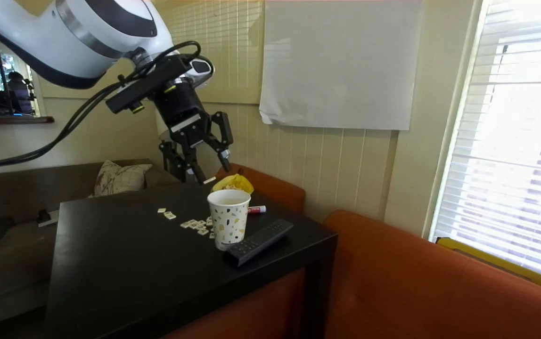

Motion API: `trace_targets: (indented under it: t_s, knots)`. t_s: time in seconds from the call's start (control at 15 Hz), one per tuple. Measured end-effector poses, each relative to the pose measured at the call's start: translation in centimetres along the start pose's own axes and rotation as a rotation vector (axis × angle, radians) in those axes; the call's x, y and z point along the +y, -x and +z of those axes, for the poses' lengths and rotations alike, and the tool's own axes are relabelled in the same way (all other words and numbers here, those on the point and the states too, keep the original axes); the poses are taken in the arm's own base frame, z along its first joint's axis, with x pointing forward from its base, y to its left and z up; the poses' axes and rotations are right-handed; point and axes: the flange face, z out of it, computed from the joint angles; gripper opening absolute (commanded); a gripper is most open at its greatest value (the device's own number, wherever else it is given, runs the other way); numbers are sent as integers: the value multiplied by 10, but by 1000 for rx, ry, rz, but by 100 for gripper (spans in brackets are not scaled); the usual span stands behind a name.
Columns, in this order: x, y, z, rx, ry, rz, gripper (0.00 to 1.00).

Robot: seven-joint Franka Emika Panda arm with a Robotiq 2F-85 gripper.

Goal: Put the small blocks inside the cup

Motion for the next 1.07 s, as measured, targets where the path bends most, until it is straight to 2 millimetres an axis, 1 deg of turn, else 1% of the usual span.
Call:
trace_targets:
  t_s: [0.13,0.53,0.8,0.93,1.07]
  knots:
    - [-1,0,0,-2,5,19,100]
    - [-1,-2,1,-8,70,82,100]
    - [-3,-4,3,-10,68,92,100]
    - [-5,-5,0,4,24,114,100]
    - [-7,-6,-10,42,-81,161,100]
